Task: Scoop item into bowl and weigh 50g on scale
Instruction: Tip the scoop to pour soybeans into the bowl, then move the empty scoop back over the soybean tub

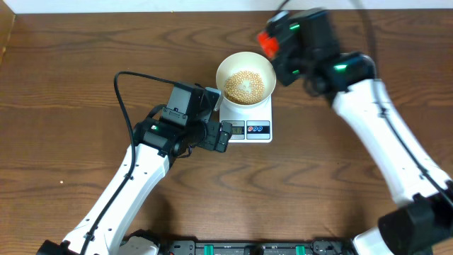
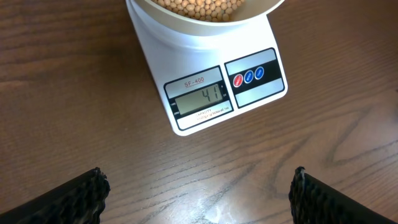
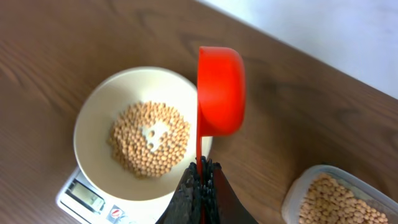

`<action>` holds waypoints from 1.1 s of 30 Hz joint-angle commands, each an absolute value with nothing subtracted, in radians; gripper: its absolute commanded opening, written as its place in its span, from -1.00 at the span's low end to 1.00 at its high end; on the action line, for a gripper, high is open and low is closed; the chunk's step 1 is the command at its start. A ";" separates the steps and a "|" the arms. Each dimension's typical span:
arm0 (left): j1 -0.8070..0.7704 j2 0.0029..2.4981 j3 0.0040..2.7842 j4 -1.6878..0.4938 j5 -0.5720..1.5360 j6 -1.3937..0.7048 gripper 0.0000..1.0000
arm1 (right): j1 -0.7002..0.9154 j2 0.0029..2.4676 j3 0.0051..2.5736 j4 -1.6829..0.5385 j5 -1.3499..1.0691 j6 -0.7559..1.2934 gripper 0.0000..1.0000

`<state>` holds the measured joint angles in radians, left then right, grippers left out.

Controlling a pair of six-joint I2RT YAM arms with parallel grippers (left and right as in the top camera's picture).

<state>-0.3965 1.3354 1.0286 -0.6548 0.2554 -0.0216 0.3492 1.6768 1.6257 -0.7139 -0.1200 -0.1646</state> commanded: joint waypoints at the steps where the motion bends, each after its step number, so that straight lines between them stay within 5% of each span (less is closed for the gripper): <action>1: -0.399 1.344 1.028 -0.657 0.245 -0.011 0.90 | 0.240 1.635 1.637 -0.722 -0.348 -0.116 -0.98; 15: -0.399 1.344 1.028 -0.657 0.245 -0.011 0.90 | -0.149 1.639 1.635 -0.840 -0.454 -0.115 -0.98; 33: -0.399 1.344 1.028 -0.657 0.245 -0.011 0.90 | -0.204 1.761 1.634 -0.867 -0.443 -0.117 -0.98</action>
